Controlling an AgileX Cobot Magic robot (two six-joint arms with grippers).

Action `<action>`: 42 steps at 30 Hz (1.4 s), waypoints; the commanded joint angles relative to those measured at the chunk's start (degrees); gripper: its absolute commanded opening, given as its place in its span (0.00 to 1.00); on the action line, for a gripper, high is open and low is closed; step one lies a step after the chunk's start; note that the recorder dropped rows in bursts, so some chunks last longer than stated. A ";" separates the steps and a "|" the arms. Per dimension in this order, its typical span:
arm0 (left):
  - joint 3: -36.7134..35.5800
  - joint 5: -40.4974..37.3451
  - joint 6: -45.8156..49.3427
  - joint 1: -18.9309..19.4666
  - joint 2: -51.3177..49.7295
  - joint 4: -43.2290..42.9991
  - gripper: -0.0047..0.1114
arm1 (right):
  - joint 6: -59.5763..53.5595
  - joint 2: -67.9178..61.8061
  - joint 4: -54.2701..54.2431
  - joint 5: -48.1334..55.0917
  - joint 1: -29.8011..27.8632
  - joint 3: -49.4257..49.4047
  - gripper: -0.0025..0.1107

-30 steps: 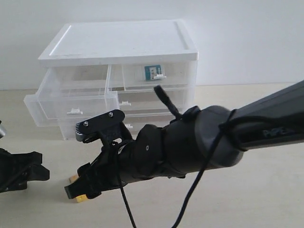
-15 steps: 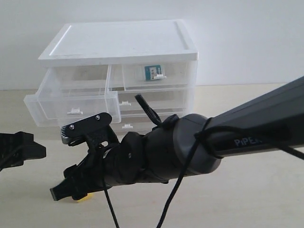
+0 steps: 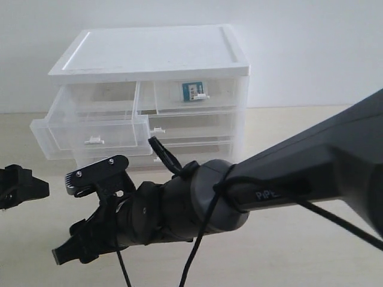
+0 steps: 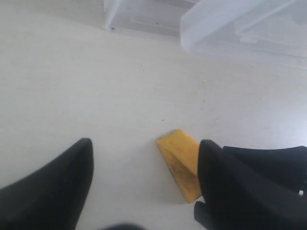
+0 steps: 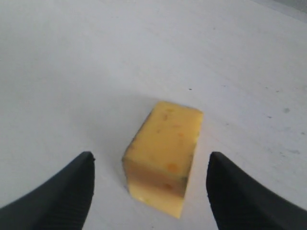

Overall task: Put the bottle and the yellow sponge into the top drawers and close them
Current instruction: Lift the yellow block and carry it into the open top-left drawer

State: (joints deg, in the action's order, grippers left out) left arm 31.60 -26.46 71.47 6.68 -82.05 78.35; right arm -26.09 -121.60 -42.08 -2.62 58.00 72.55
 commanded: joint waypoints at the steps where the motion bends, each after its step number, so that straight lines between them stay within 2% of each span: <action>1: -0.91 0.10 -0.10 0.13 0.33 0.17 0.55 | 0.38 -1.35 0.39 -0.19 1.24 1.14 0.55; 5: -1.02 0.10 -0.10 0.13 0.33 0.17 0.55 | 0.48 -3.02 0.39 0.43 1.24 1.91 0.54; 6: -1.02 0.10 -0.10 0.13 0.33 0.17 0.55 | 0.67 -3.14 0.39 0.43 1.24 1.91 0.51; 8: -1.02 0.10 0.09 0.13 0.33 0.17 0.55 | 0.67 -3.01 0.39 1.11 1.24 1.91 0.38; 9: -1.02 1.13 0.04 0.13 0.33 0.17 0.55 | 0.67 -2.26 0.39 2.04 1.24 1.91 0.15; 10: -1.02 1.39 0.04 0.13 0.33 0.17 0.55 | 0.67 -1.61 0.39 3.05 1.24 1.91 0.01; 12: -1.02 1.64 0.04 0.13 0.33 0.17 0.55 | 0.67 -0.18 0.39 5.52 1.24 1.91 0.03; 15: -1.19 6.78 -0.50 0.13 0.33 0.17 0.55 | 0.02 5.20 0.66 11.29 1.24 1.91 0.02; 19: -2.90 16.35 -2.91 0.13 0.33 0.27 0.55 | -2.05 12.61 0.92 10.50 0.88 1.91 0.02; 21: -3.20 17.62 -3.62 0.13 0.33 0.27 0.55 | -4.74 16.64 0.92 9.07 0.82 1.91 0.02; 24: -3.20 17.29 -3.78 0.13 0.33 0.27 0.55 | -9.83 21.78 0.92 1.05 0.82 1.91 0.02; 27: -3.20 14.26 -3.78 0.13 0.33 0.27 0.55 | -12.61 23.08 0.92 -11.98 0.46 1.91 0.02; 32: -3.20 10.69 -3.78 0.13 0.33 0.27 0.55 | -11.59 18.28 0.69 -17.16 -3.40 3.35 0.02; 35: -3.20 10.35 -3.78 0.13 0.33 0.27 0.55 | -11.57 16.02 0.69 -14.96 -4.89 5.06 0.05; 36: -3.20 10.34 -3.78 0.13 0.33 0.42 0.55 | -11.49 15.29 0.69 -14.07 -4.90 5.63 0.09; 38: -3.20 10.34 -3.03 0.13 0.33 0.94 0.55 | -11.49 14.44 0.69 -12.99 -4.99 6.62 0.23; 39: -3.20 10.22 -1.82 0.13 0.33 2.13 0.55 | -11.49 13.99 0.69 -12.89 -4.99 7.13 0.35; 40: -3.20 10.22 -0.13 0.13 0.33 3.83 0.55 | -11.01 13.74 0.69 -12.89 -4.99 7.77 0.52; 41: -3.20 9.98 1.05 0.13 0.33 4.72 0.55 | -10.47 13.74 0.27 -12.82 -4.99 8.15 0.57; 42: -3.20 9.97 1.60 0.13 0.33 5.34 0.55 | -10.47 13.74 0.17 -12.72 -4.99 8.15 0.57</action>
State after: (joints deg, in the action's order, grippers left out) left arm 28.61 -15.89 70.70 6.68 -82.05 81.44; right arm -37.09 -107.94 -41.85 -15.40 53.17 79.82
